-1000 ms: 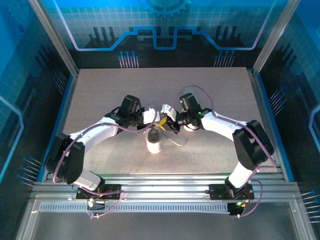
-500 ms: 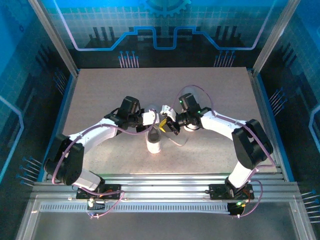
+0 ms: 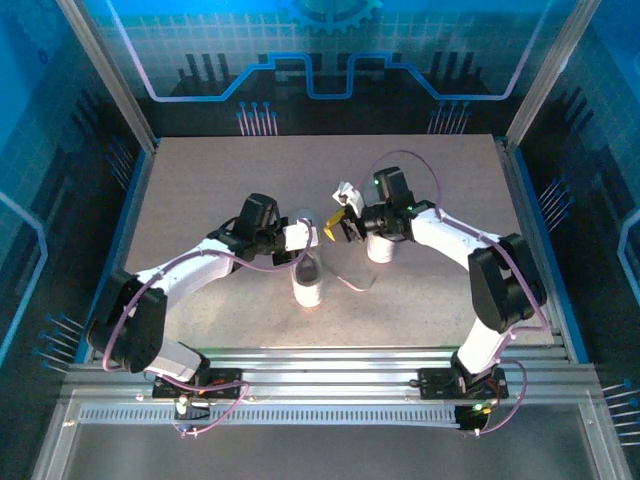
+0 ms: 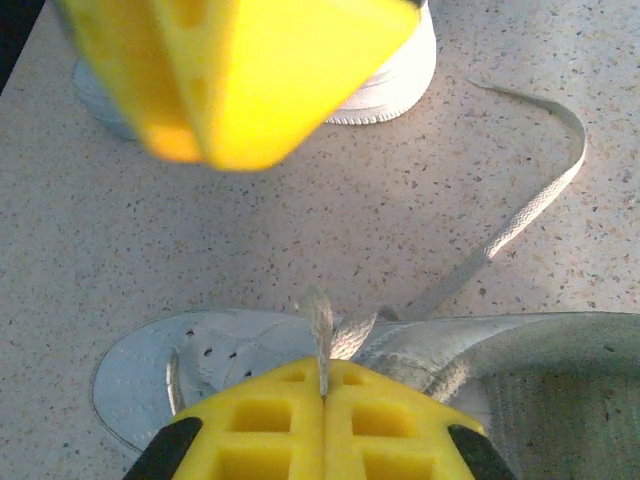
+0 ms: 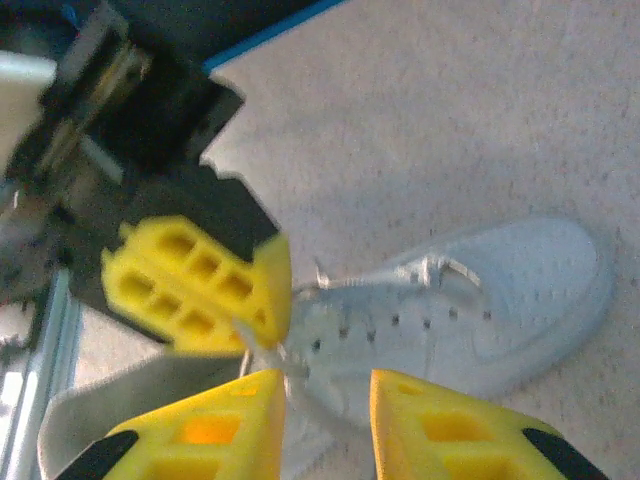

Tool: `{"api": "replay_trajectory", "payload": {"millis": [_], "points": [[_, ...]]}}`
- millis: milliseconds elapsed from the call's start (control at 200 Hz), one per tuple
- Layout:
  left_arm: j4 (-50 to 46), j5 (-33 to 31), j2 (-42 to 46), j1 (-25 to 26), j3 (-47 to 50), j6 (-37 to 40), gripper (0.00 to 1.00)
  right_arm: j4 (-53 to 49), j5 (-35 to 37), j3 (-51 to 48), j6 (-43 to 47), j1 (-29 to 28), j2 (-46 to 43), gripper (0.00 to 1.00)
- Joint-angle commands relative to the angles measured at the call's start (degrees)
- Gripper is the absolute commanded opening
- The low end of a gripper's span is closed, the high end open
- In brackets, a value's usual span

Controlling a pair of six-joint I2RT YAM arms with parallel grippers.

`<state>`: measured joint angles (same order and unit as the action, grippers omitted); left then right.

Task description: Tie the shoes

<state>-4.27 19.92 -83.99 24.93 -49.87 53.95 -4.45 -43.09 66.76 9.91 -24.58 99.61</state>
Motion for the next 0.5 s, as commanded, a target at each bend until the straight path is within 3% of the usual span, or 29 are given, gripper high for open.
{"api": "replay_trajectory", "payload": {"millis": [0, 270, 495], "points": [[1.8, 2.1, 1.6, 0.0, 1.1, -0.7, 0.00, 2.4, -6.1, 3.5, -5.4, 0.6, 5.5, 0.32], [3.5, 1.8, 1.3, 0.0, 2.1, -1.0, 0.00, 8.8, -12.8, 8.8, -16.0, 0.5, 14.4, 0.34], [6.6, 0.0, 1.4, -0.1, 3.5, -0.6, 0.00, 12.9, -17.6, 7.2, -19.2, 0.4, 16.7, 0.33]]}}
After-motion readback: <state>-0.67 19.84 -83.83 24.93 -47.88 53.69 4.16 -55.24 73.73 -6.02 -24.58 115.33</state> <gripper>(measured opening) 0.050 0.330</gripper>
